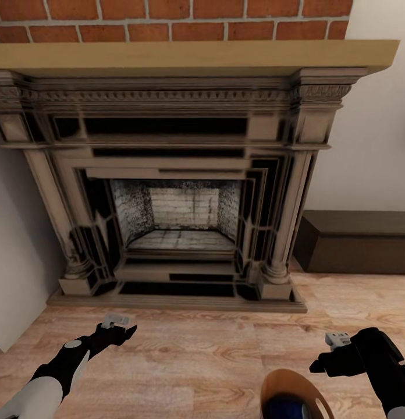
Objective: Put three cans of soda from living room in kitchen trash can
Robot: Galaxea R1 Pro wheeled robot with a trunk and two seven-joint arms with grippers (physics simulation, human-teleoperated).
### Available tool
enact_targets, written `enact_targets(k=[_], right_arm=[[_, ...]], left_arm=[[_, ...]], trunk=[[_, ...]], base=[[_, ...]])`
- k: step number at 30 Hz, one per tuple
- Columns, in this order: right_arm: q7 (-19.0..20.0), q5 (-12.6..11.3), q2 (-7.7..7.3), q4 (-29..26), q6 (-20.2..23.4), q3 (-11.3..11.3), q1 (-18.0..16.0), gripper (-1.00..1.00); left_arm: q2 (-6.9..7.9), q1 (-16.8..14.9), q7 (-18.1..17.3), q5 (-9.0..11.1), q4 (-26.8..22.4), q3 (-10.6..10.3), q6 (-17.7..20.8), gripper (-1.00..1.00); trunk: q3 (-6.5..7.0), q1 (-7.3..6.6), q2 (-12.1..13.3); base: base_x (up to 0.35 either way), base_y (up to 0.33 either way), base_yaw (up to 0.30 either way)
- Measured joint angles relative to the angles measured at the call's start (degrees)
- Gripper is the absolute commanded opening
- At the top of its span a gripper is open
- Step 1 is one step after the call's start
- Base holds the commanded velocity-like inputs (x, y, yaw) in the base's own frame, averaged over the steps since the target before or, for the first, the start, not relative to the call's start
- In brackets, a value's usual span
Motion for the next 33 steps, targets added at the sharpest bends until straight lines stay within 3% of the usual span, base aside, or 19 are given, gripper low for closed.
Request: enact_targets(k=[10,15,20,27,31,33], right_arm=[[0.2,-0.2,0.09,0.1,-0.1,-0.1,2.8,1.00],[0.1,-0.2,0.92,-0.7,-1.9,-0.9,4.3,1.00],[-0.1,-0.2,3.32,-4.8,-5.9,-3.6,7.6,1.00],[0.0,-0.2,6.61,-12.4,-7.0,-4.5,14.1,1.00],[-0.3,-0.2,7.38,-14.2,-8.4,-4.6,16.5,1.00],[-1.7,-0.2,7.73,-14.4,-11.3,-5.0,17.6,1.00]], left_arm=[[-0.03,0.0,0.0,0.0,0.0,0.0,0.0,1.00],[-0.01,0.0,0.0,0.0,0.0,0.0,0.0,1.00],[-0.02,0.0,0.0,0.0,0.0,0.0,0.0,1.00],[-0.03,0.0,0.0,0.0,0.0,0.0,-0.1,1.00],[-0.03,0.0,0.8,-0.1,0.6,-0.1,-0.2,1.00],[0.00,0.0,2.0,-0.1,1.5,-0.1,-0.2,1.00]], trunk=[[2.36,-2.20,4.0],[3.68,-3.30,6.0],[4.75,-4.39,8.0],[6.05,-5.93,10.8],[6.78,-6.81,12.4],[7.13,-7.25,13.2]], base=[[0.000,0.000,0.000],[0.000,0.000,0.000],[0.000,0.000,0.000],[0.000,0.000,0.000],[0.000,0.000,0.000],[0.000,0.000,0.000]])
